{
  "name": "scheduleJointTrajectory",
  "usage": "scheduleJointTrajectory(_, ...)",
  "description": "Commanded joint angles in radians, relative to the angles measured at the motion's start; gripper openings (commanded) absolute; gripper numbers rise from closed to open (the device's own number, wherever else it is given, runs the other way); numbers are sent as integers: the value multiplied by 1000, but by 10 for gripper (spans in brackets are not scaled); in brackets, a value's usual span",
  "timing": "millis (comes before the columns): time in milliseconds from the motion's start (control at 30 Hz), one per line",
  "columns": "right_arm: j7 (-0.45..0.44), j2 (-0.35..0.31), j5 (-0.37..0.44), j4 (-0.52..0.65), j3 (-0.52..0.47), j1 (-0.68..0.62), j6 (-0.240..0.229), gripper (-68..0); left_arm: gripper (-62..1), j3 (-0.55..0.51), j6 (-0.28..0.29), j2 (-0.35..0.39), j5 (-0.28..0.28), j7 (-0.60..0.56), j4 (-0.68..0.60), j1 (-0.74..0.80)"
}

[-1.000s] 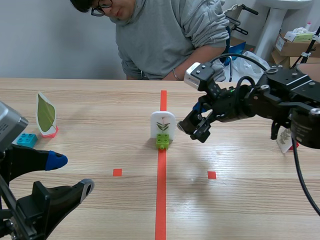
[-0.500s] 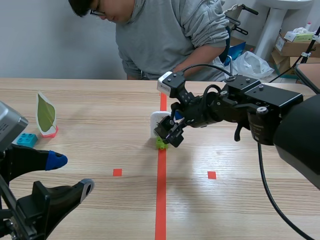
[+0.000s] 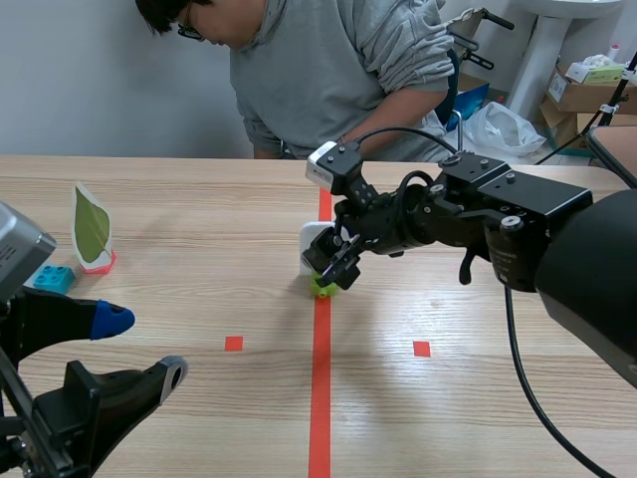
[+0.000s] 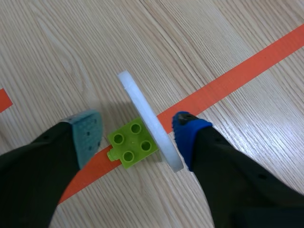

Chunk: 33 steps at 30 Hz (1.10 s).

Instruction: Do the leaf sorting experiment

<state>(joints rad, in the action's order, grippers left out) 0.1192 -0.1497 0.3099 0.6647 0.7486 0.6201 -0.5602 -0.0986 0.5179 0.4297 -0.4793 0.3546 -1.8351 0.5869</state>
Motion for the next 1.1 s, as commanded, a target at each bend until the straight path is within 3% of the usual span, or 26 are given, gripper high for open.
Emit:
scheduleJointTrajectory(0, -12, -5, 10, 9, -1, 25, 14, -427, -132, -3, 2, -3, -8, -17, -10, -3)
scheduleJointTrajectory(233, -14, -5, 10, 9, -1, 25, 22, -514, -132, -3, 2, -3, -8, -17, -10, -3)
scheduleJointTrajectory(467, -14, -5, 10, 9, -1, 25, 40, -657, -132, -3, 2, -3, -8, -17, -10, -3)
scheduleJointTrajectory(833, -6, -8, 11, 38, -10, 24, 44, -662, -132, -3, 2, -3, -8, -17, -10, -3)
scheduleJointTrajectory(1067, 61, -40, 38, 135, -129, -26, 120, -662, -132, -3, 2, -3, -8, -17, -10, -5)
